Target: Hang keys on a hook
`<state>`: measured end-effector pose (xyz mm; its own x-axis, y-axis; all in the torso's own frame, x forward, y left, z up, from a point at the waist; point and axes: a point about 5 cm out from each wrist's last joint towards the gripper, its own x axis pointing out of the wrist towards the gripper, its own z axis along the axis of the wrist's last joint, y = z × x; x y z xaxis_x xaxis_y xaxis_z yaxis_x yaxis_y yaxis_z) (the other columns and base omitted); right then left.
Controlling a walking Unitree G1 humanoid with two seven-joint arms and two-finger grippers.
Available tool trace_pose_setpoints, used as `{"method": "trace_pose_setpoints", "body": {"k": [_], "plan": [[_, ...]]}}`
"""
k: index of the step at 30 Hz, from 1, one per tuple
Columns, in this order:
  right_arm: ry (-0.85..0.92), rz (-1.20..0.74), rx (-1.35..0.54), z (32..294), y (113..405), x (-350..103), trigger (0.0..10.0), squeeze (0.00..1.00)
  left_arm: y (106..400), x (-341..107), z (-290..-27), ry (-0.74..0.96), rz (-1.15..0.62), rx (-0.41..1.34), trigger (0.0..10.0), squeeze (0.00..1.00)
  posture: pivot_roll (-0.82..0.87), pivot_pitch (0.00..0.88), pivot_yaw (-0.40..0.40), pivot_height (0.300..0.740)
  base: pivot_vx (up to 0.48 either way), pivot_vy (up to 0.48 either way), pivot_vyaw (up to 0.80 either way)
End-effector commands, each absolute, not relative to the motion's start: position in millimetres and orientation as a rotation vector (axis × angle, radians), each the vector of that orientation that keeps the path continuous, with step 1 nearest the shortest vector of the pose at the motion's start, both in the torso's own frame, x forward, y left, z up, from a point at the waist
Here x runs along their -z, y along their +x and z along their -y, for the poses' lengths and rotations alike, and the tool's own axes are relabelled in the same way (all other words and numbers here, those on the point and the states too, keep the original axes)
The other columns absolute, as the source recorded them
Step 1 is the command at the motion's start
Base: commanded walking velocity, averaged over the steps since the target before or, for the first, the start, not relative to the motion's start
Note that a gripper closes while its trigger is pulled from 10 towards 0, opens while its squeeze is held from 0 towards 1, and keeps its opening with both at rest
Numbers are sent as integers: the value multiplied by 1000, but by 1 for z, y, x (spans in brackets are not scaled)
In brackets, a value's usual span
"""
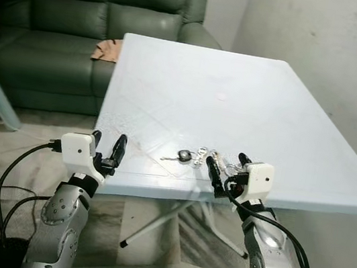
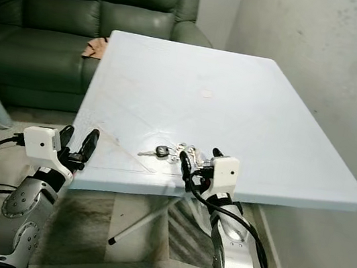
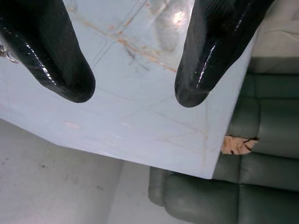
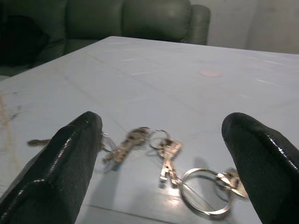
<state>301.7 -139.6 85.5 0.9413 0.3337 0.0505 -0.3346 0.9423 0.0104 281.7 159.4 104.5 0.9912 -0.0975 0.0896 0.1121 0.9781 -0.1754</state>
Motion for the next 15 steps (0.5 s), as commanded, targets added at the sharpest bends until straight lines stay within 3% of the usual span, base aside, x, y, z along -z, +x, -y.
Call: {"method": "trace_pose_setpoints", "body": {"k": [1,15], "plan": [[6,75,-360,137,303,-93,10000,0,280,-104,-158,-150,91,93,10000,0,-133,0,-42,724,0,0,0],[-90,2,-517,126,315,-93,10000,0,269,-93,-125,-93,35,264,10000,0,-121,0,-52,724,0,0,0]]}}
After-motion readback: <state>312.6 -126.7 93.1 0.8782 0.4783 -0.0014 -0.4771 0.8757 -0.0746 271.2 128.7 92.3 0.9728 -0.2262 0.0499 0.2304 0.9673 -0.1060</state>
